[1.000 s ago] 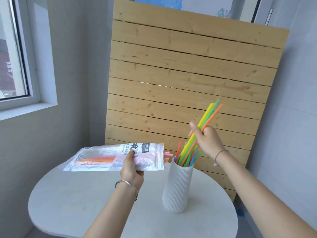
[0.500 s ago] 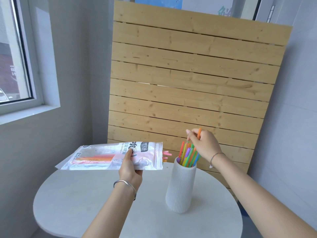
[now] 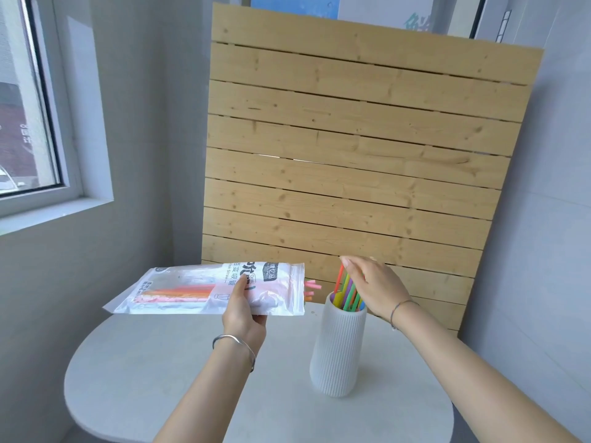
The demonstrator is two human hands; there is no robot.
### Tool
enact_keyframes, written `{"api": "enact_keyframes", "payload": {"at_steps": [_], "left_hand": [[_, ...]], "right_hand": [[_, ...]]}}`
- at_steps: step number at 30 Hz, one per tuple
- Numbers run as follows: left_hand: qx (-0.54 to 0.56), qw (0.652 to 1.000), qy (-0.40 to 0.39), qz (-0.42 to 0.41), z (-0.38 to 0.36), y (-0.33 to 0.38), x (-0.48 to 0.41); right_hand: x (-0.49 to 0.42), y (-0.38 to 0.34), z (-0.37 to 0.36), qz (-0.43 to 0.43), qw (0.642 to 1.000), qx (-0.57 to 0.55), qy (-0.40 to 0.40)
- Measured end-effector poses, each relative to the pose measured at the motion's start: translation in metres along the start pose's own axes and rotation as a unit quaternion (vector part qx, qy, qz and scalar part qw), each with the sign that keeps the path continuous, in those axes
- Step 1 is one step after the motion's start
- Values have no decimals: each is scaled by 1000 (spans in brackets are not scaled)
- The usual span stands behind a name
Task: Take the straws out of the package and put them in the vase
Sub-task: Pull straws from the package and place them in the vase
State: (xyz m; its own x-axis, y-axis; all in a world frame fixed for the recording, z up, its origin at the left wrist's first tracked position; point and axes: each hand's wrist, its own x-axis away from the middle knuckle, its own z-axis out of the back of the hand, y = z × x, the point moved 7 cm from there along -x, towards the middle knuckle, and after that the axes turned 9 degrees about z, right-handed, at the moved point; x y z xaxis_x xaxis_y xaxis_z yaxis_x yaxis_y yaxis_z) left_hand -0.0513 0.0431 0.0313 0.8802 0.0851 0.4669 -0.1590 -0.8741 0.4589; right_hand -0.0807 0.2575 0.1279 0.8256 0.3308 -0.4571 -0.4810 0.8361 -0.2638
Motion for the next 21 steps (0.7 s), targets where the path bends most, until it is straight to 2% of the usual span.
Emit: {"api": "enact_keyframes", "payload": {"at_steps": [2, 3, 5, 6, 8, 10, 12, 13, 14, 16, 17, 20, 21], "left_hand": [[2, 1000, -1, -1, -1, 1, 1], [3, 1000, -4, -3, -3, 2, 2], [4, 1000, -15, -19, -7, 8, 3], [1, 999, -19, -35, -10, 12, 5], [-20, 996, -24, -83, -16, 21, 11], [-58, 987, -33, -148, -24, 31, 21], [-108, 970, -38, -214, -33, 41, 32], [-132, 960, -46, -241, -37, 45, 37], [-154, 952, -57, -259, -42, 46, 40], [-178, 942, -75, -274, -47, 49, 45], [-176, 942, -78, -274, -48, 50, 46], [-142, 956, -65, -248, -42, 52, 42], [-127, 962, -57, -233, -38, 52, 39]], "right_hand": [[4, -14, 11, 20, 997, -7, 69], [8, -24, 17, 30, 991, -47, 119], [14, -42, 19, 28, 958, -206, 199], [15, -48, 12, 8, 926, -307, 220], [16, -53, -13, -85, 841, -486, 224], [18, -59, -47, -190, 719, -643, 183], [21, -70, -72, -246, 598, -749, 142], [22, -72, -79, -258, 565, -772, 139], [23, -73, -84, -261, 551, -779, 146], [24, -74, -90, -261, 567, -766, 158], [24, -74, -91, -260, 593, -745, 160], [25, -68, -84, -240, 717, -629, 180], [25, -65, -78, -222, 749, -595, 192]]}}
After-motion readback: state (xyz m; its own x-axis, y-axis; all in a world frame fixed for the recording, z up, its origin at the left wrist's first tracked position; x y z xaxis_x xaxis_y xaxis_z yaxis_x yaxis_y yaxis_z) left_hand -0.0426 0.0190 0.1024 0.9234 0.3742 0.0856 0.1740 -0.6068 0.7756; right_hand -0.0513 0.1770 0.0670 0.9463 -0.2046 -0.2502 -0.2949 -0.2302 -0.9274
